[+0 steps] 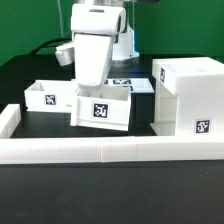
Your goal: Assemble drawer
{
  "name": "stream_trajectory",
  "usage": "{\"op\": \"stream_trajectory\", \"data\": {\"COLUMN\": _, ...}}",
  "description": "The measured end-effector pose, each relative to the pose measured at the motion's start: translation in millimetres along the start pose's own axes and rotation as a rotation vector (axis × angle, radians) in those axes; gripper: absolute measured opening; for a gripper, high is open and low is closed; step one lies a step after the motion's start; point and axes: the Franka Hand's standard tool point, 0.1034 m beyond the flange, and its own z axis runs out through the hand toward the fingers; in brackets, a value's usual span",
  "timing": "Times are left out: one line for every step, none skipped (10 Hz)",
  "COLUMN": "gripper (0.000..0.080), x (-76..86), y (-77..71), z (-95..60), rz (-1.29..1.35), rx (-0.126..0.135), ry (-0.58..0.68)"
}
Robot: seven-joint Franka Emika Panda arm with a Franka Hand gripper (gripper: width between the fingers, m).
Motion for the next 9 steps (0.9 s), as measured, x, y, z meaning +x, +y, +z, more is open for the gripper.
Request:
{"op": "stream_trajectory", "data": {"gripper": 0.0041, "x": -1.2, "y": -0.3, "z": 0.3, "rz": -0.045, "rx": 0.001, "ry": -0.004}}
{"op": "stream_trajectory", "data": {"gripper": 0.0041, "x": -0.3, "y": -1.1, "z": 1.3, "rz": -0.04, "rx": 0.003, "ry": -0.004}}
{"op": "stream_trajectory", "data": {"gripper": 0.0041, "x": 4.9, "y": -3.8, "z": 4.8, "rz": -0.042, "rx": 0.01, "ry": -0.002}}
{"op": "stream_trajectory", "data": {"gripper": 0.0041, "x": 10.7, "y": -6.0, "z": 8.0, "rz": -0.055, "rx": 0.013, "ry": 0.0}}
{"op": "stream_trajectory", "data": {"gripper": 0.0041, "x": 16.5, "y": -9.2, "z": 11.1, "rz": -0.07, "rx": 0.018, "ry": 0.002}}
{"op": "stream_trajectory", "data": {"gripper": 0.0041, "x": 19.0, "y": -12.8, "z": 14.4, "rz": -0.074, "rx": 0.026, "ry": 0.004}}
{"op": "stream_trajectory", "data": {"gripper": 0.0041, "x": 19.0, "y": -15.9, "z": 18.0, "rz": -0.073, "rx": 0.036, "ry": 0.003}}
{"op": "stream_trajectory", "data": {"gripper": 0.0041, "x": 19.0, "y": -17.5, "z": 20.3, "rz": -0.068, "rx": 0.04, "ry": 0.003}}
{"op": "stream_trajectory", "data": {"gripper": 0.0041, "x": 18.5, "y": -17.7, "z": 20.7, "rz": -0.068, "rx": 0.041, "ry": 0.003}}
